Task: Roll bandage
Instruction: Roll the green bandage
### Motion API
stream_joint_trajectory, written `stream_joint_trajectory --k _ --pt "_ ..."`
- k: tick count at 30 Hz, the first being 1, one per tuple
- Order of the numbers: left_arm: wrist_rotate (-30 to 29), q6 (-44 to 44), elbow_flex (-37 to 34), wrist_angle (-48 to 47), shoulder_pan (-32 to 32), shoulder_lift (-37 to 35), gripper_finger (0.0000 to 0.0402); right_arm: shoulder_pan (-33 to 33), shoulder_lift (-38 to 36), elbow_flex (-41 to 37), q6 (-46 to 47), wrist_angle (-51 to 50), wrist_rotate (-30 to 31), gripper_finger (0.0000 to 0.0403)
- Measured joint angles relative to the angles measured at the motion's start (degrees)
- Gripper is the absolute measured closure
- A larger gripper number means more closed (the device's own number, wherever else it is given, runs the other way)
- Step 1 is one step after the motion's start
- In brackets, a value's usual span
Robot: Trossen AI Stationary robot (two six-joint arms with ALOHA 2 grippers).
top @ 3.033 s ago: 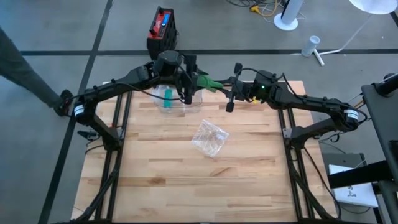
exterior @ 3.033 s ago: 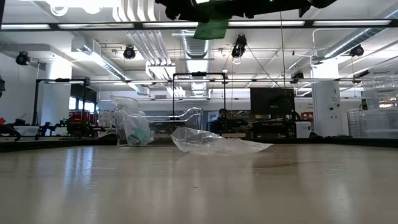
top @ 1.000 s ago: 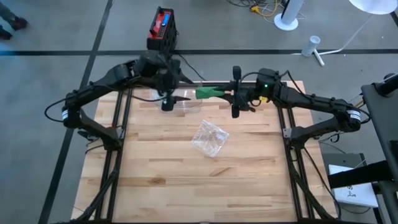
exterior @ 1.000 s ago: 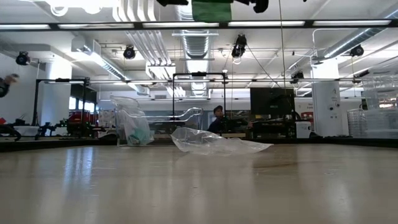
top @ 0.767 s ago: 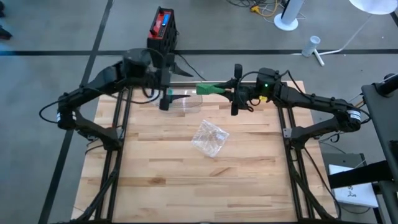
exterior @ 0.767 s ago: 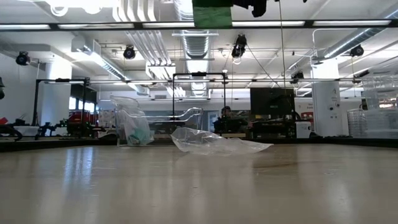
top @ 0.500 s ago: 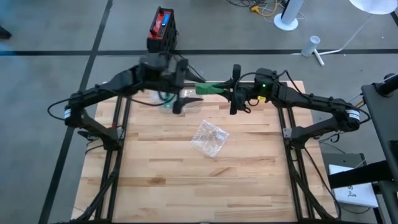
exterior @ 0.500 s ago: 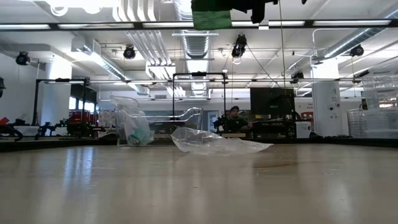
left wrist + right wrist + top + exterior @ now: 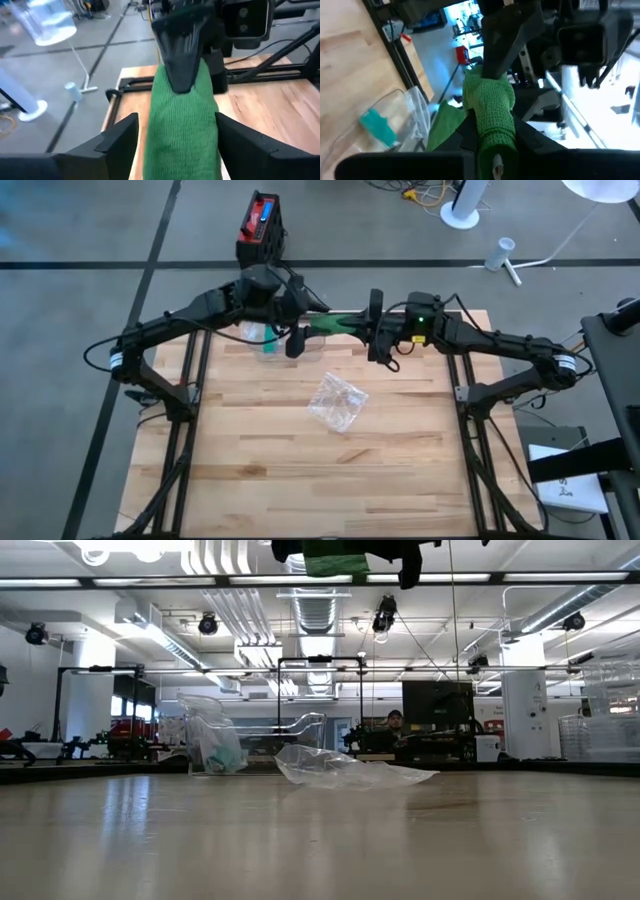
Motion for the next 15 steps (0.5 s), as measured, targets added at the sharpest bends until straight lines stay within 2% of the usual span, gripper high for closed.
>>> stream_joint_trajectory --k 3,7,15 --pt "1.7 -0.5 0.0 -2.2 0.4 0.0 0.0167 0.3 0.1 0.1 -3.8 -0.2 0.0 0.0353" --pt "7.3 -0.5 0.0 -4.0 0.7 0.1 0.0179 0.4 0.0 0.1 -8.0 0.3 -0.9 0.0353" --pt "8.3 -1.8 0.0 -3.9 0.8 0.1 0.0206 1.3 0.0 0.1 -15.5 0.2 -0.7 0.0352"
